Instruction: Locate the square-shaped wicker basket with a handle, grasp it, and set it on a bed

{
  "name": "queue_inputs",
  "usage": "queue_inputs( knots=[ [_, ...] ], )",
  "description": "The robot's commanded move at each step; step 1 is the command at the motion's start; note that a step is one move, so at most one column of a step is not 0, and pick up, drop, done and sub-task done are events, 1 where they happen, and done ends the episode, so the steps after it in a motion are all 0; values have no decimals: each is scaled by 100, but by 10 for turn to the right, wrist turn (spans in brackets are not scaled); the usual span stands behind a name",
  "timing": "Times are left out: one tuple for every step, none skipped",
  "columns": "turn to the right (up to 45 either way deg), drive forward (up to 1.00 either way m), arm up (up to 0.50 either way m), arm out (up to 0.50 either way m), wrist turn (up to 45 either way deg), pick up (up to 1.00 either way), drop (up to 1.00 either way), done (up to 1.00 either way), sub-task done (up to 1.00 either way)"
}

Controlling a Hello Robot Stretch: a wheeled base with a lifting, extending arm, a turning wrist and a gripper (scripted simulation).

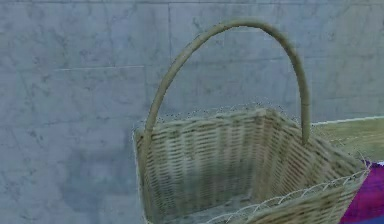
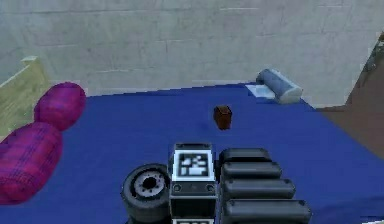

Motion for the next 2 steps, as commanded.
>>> queue_inputs(
  knots=[
    [-450, 0, 0, 0, 0, 0, 0, 0, 0],
    [-120, 0, 0, 0, 0, 0, 0, 0, 0]
  ],
)
